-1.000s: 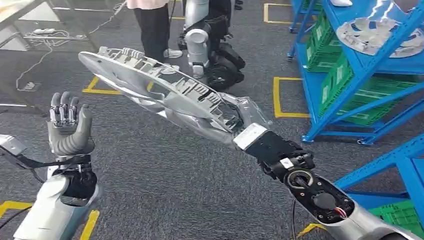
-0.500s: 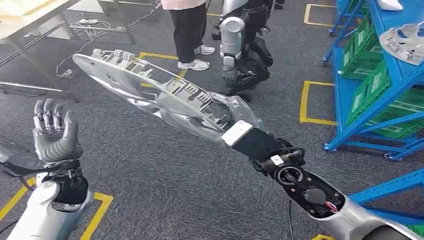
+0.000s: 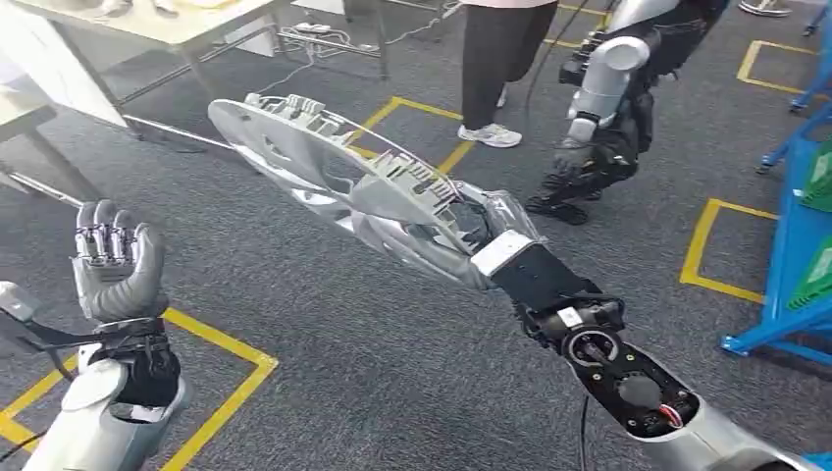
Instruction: Take the parts from the cabinet and place them on the table.
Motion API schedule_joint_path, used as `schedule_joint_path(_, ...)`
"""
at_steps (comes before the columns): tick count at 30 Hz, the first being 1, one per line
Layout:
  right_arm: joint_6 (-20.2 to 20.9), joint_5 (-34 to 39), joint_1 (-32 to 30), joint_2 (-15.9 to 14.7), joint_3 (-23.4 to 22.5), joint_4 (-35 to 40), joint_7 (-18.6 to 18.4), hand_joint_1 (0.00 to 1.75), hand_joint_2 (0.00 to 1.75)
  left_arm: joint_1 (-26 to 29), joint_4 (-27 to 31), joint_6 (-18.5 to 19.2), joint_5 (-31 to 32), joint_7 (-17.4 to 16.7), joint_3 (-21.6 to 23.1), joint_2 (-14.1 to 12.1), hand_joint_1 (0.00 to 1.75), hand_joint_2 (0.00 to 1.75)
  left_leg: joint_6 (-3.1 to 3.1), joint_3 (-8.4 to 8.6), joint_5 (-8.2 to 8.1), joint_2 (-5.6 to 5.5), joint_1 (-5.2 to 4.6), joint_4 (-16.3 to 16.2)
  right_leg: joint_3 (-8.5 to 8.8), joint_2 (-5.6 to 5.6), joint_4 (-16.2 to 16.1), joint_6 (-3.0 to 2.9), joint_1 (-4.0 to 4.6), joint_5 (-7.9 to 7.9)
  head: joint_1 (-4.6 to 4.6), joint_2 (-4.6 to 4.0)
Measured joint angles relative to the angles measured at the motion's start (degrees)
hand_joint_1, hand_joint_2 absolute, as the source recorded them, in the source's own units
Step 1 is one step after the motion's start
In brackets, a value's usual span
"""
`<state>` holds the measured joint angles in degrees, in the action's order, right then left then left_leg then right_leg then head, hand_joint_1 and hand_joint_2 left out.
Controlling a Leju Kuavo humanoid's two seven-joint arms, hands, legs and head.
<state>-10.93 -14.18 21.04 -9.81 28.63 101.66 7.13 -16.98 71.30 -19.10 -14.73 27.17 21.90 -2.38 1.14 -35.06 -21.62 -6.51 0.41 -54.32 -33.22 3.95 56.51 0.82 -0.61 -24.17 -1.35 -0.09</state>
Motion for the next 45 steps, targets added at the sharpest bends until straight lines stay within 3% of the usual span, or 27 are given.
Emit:
schedule_joint_path(1, -0.1, -0.2, -0.1, 0.0, -0.3, -0.2, 0.1, 1.75, 1.75, 0.1, 0.3, -0.2, 0.1, -0.1, 0.0, 0.0, 0.0, 1.75, -0.27, -0.29, 0.1, -0.77, -0.24, -0.1, 0.91, 1.4, -1.0, -0.17, -0.39, -0.75, 0.24, 0.0)
schedule_joint_path(4, -0.4, -0.7, -0.2, 0.0, -0.7, -0.5, 0.2, 1.75, 1.75, 1.0, 1.4, -0.6, 0.4, -0.3, 0.0, -0.2, 0.0, 1.75, -1.36, -0.86, 0.72, -3.07, 0.52, 0.3, 1.88, -0.3, -1.7, -0.21, 0.07, -0.97, -0.07, 0.0)
schedule_joint_path(5, -0.5, -0.7, -0.2, 0.0, -0.7, -0.6, 0.2, 1.75, 1.75, 1.1, 1.7, -0.6, 0.4, -0.3, 0.0, -0.5, 0.0, 1.75, -1.7, -1.01, 0.73, -3.31, -0.02, 0.2, 2.28, -1.26, -2.5, -0.69, -0.56, -0.59, 0.02, 0.0)
schedule_joint_path(7, -0.6, -0.7, -0.2, 0.0, -0.9, -0.7, 0.2, 1.75, 1.75, 1.0, 2.5, -0.7, 0.5, -0.3, 0.0, -0.7, 0.0, 1.75, -1.88, -2.73, -2.15, 3.76, -0.43, -3.5, 2.68, -2.83, -3.2, -1.32, -0.47, -0.23, 1.18, 0.0)
schedule_joint_path(10, -0.6, -0.7, -0.3, 0.0, -1.3, -1.0, 0.3, 1.75, 1.75, 1.3, 2.9, -0.7, 0.5, -0.3, 0.0, -0.8, 0.0, 1.75, -2.69, -9.97, -7.68, 5.75, 0.07, -17.9, 2.67, -5.49, -3.2, -1.49, -0.38, -0.39, 1.77, 0.0)
schedule_joint_path(11, -0.6, -0.7, -0.5, 0.0, -1.4, -1.1, 0.2, 1.75, 1.75, 1.4, 2.9, -0.7, 0.5, -0.3, 0.0, -0.8, 0.0, 1.75, -2.96, -10.84, -7.49, 5.87, 0.29, -19.3, 2.68, -6.27, -3.2, -1.42, -0.43, -0.45, 1.97, 0.0)
schedule_joint_path(12, -0.6, -0.7, -0.6, 0.0, -1.5, -1.2, 0.2, 1.75, 1.75, 1.4, 3.0, -0.7, 0.5, -0.3, 0.0, -0.9, 0.0, 1.75, -3.2, -10.13, -6.02, 6.09, 0.53, -17.5, 2.73, -7.14, -3.2, -1.32, -0.52, -0.56, 2.16, 0.0)
schedule_joint_path(14, -0.6, -0.7, -0.6, 0.0, -1.5, -1.4, 0.2, 1.75, 1.75, 1.4, 3.4, -0.7, 0.5, -0.3, 0.0, -1.0, 0.0, 1.75, -3.53, -5.08, -1.48, 7.55, 0.76, -8.0, 2.96, -8.54, -3.0, -0.84, -0.75, -0.9, 2.62, 0.0)
schedule_joint_path(15, -0.6, -0.7, -0.6, 0.0, -1.6, -1.4, 0.2, 1.75, 1.75, 1.3, 3.7, -0.7, 0.5, -0.3, 0.0, -1.1, 0.0, 1.75, -3.63, -1.89, 0.45, 9.79, 0.77, -2.5, 3.16, -9.27, -2.8, -0.4, -0.82, -1.19, 2.95, 0.0)
schedule_joint_path(16, -0.6, -0.8, -0.5, 0.0, -1.6, -1.4, 0.2, 1.75, 1.75, 1.1, 3.9, -0.7, 0.5, -0.3, 0.0, -1.1, 0.0, 1.75, -3.59, -0.5, 0.16, 11.36, 0.44, 0.1, 3.1, -9.73, -2.5, 0.14, -0.32, -1.64, 3.54, 0.0)
schedule_joint_path(17, -0.6, -0.8, -0.4, 0.0, -1.7, -1.5, 0.2, 1.75, 1.75, 1.2, 4.0, -0.7, 0.5, -0.3, 0.0, -1.0, 0.0, 1.75, -2.59, -0.67, 0.4, 9.95, 0.32, 0.0, 3.17, -10.27, -2.5, 0.45, -0.18, -1.8, 3.38, 0.0)
schedule_joint_path(20, -0.7, -0.8, -0.3, 0.0, -1.7, -1.5, 0.3, 1.75, 1.75, 1.4, 4.4, -0.8, 0.5, -0.3, 0.0, -1.3, 0.0, 1.75, -1.4, -0.86, 0.04, 7.91, 0.17, -0.3, 4.0, -12.18, -2.7, 1.38, -0.21, -2.3, 2.8, 0.0)
schedule_joint_path(21, -0.7, -0.8, -0.3, 0.0, -1.9, -1.6, 0.2, 1.75, 1.75, 1.5, 4.8, -0.8, 0.5, -0.4, 0.0, -1.2, 0.0, 1.75, -1.08, -0.49, 0.12, 7.21, 0.7, -0.1, 3.67, -10.89, -2.3, 1.78, -0.65, -3.04, 2.51, 0.0)
schedule_joint_path(23, -0.9, -0.7, -0.3, 0.0, -2.3, -1.8, 0.4, 1.75, 1.75, 1.3, 5.3, -0.8, 0.7, -0.4, 0.0, -1.2, 0.0, 1.75, -0.36, -0.39, 0.06, 6.01, 0.66, -0.1, 0.79, -5.77, 4.7, 1.68, -0.78, -7.04, 1.6, 0.0)
schedule_joint_path(25, -1.0, -0.4, -0.3, 0.0, -2.6, -2.2, 0.6, 1.75, 1.75, 1.4, 5.3, -0.8, 0.7, -0.5, 0.0, -1.1, 0.0, 1.75, -0.08, -0.34, -0.05, 4.5, 0.4, -0.2, -4.55, -4.28, 15.2, 1.68, -0.47, -10.82, 0.66, 0.0)
schedule_joint_path(26, -1.0, -0.4, -0.4, 0.0, -2.8, -2.4, 0.7, 1.75, 1.75, 1.6, 5.4, -0.8, 0.7, -0.6, 0.0, -1.0, 0.0, 1.75, -0.06, -0.28, -0.06, 3.67, 0.23, -0.2, -6.18, -4.12, 17.7, 1.6, -0.41, -10.96, 0.48, 0.0)
schedule_joint_path(28, -1.1, 0.3, -0.4, -0.1, -3.1, -2.9, 0.7, 1.75, 1.75, 1.7, 5.8, -0.9, 0.8, -0.6, 0.0, -1.0, 0.0, 1.75, 0.05, -0.06, -0.16, 1.86, 0.04, -0.3, -5.4, -3.88, 13.9, 1.02, -0.32, -6.98, 0.31, 0.0)
schedule_joint_path(30, -1.2, 0.5, -0.3, -0.1, -3.3, -3.3, 0.7, 1.75, 1.75, 1.7, 6.3, -1.3, 1.1, -0.6, 0.0, -1.0, 0.0, 1.75, -0.06, 0.15, -0.26, 0.25, 0.02, -0.3, -1.76, -2.4, 4.3, 0.33, -0.31, -1.23, 0.0, 0.0)
schedule_joint_path(31, -1.2, 0.6, -0.2, -0.2, -3.5, -3.5, 0.8, 1.75, 1.75, 1.8, 6.6, -1.4, 1.4, -0.8, 0.1, -1.0, 0.0, 1.75, -0.13, -0.02, -0.26, -0.32, 0.26, -0.3, -0.38, 1.86, 0.0, -0.1, -0.49, -0.03, -0.03, 0.0)
schedule_joint_path(32, -1.2, 0.6, -0.1, -0.2, -3.7, -3.8, 0.9, 1.75, 1.75, 1.9, 6.9, -1.6, 1.5, -1.1, 0.1, -1.0, 0.0, 1.75, -0.5, -0.39, -0.11, -1.34, 0.22, -0.4, 0.65, 2.18, -0.9, -0.03, -0.62, 0.02, 0.44, 0.0)
schedule_joint_path(35, -1.2, 0.6, 0.2, -0.2, -3.8, -4.4, 1.0, 1.75, 1.75, 2.9, 7.7, -1.9, 1.6, -1.5, 0.1, -1.1, 0.0, 1.75, -1.63, -1.02, 0.47, -3.45, 0.8, 0.0, 1.26, -0.24, -1.6, -0.39, -0.04, -0.59, -0.33, 0.0)
schedule_joint_path(36, -1.2, 0.6, 0.2, -0.2, -4.0, -4.5, 1.0, 1.75, 1.75, 3.0, 8.2, -2.0, 1.6, -1.6, 0.1, -1.3, 0.0, 1.75, -1.84, -1.18, 0.13, -2.56, 0.44, -0.2, 1.88, -1.45, -2.7, -0.65, -1.03, -0.28, -0.26, 0.0)
schedule_joint_path(37, -1.2, 0.6, 0.3, -0.2, -4.0, -4.7, 1.0, 1.75, 1.75, 2.9, 8.7, -2.0, 1.7, -1.6, 0.1, -1.4, 0.0, 1.75, -2.26, -1.84, -1.05, 1.9, -0.12, -1.7, 2.15, -2.2, -3.0, -0.8, -0.74, -0.13, 0.24, 0.0)
schedule_joint_path(38, -1.2, 0.6, 0.4, -0.2, -4.1, -4.8, 1.0, 1.75, 1.75, 2.6, 8.9, -2.0, 1.7, -1.6, 0.1, -1.4, 0.0, 1.75, -2.57, -3.6, -3.07, 4.12, 0.01, -5.2, 2.18, -3.01, -3.0, -1.18, -0.63, -0.14, 1.16, 0.0)
schedule_joint_path(41, -1.1, 1.5, 0.4, -0.2, -4.4, -5.2, 0.8, 1.75, 1.75, 3.1, 9.5, -2.4, 1.8, -2.2, 0.1, -1.6, 0.0, 1.75, -3.15, -10.34, -7.78, 5.96, 0.43, -18.5, 2.22, -5.65, -3.0, -1.33, -0.49, -0.32, 1.73, 0.0)
schedule_joint_path(43, -0.8, 1.6, 0.3, -0.2, -4.4, -5.6, 0.6, 1.75, 1.75, 3.2, 9.9, -2.4, 1.9, -2.6, 0.1, -1.7, 0.0, 1.75, -3.45, -9.74, -5.51, 6.26, 0.74, -16.6, 2.33, -7.23, -3.0, -1.17, -0.56, -0.52, 2.27, 0.0)
schedule_joint_path(45, -0.7, 1.6, 0.3, -0.2, -4.4, -5.8, 0.5, 1.75, 1.75, 3.2, 10.5, -2.4, 1.9, -2.7, 0.1, -1.8, 0.0, 1.75, -3.54, -4.13, -0.66, 7.87, 0.81, -6.2, 2.69, -8.73, -2.8, -0.65, -0.71, -0.93, 2.77, 0.0)
